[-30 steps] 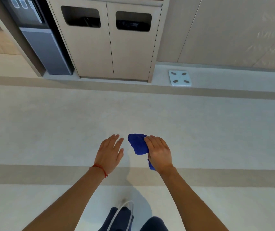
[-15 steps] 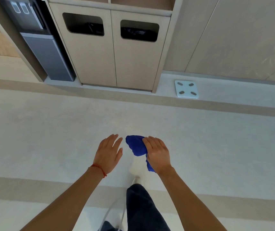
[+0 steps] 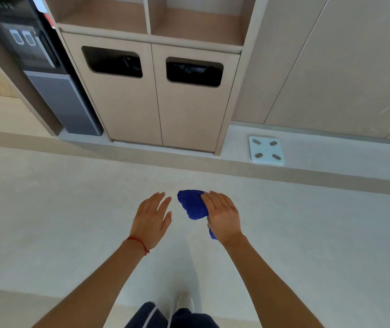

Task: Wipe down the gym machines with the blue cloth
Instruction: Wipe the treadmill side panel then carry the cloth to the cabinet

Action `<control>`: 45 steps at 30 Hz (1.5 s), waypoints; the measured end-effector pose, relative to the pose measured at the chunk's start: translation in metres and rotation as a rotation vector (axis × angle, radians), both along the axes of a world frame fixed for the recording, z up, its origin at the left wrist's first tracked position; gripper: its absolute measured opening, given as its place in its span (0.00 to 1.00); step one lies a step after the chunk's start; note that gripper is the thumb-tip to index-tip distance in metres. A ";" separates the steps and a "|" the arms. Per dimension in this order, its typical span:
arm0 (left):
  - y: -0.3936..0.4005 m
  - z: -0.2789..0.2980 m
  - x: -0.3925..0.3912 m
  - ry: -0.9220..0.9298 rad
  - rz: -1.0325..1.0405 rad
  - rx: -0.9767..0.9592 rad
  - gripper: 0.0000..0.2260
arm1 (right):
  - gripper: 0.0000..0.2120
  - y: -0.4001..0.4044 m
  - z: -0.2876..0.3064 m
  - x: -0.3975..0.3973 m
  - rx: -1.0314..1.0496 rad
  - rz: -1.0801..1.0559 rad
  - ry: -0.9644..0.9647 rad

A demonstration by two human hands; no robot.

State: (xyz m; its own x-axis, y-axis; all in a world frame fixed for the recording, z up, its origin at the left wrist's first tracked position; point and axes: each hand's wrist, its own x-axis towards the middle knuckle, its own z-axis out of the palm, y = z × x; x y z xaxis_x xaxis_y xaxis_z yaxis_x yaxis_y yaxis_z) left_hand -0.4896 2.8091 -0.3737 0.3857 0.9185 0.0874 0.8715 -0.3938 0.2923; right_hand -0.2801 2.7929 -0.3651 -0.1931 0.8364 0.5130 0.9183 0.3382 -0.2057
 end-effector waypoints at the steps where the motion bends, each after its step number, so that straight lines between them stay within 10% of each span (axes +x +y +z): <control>1: 0.009 0.000 0.002 0.005 -0.004 0.004 0.30 | 0.25 0.009 -0.001 0.003 -0.002 -0.008 0.005; 45: 0.530 0.065 0.123 -0.009 -0.090 0.220 0.27 | 0.27 0.507 0.056 0.113 0.194 -0.032 0.002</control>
State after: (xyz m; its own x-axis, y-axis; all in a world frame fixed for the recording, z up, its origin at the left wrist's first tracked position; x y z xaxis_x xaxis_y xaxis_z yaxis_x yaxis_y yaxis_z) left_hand -0.3670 3.3391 -0.3090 0.4633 0.8391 0.2851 0.8280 -0.5245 0.1984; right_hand -0.1669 3.2996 -0.3086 -0.1665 0.7274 0.6657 0.9289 0.3422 -0.1416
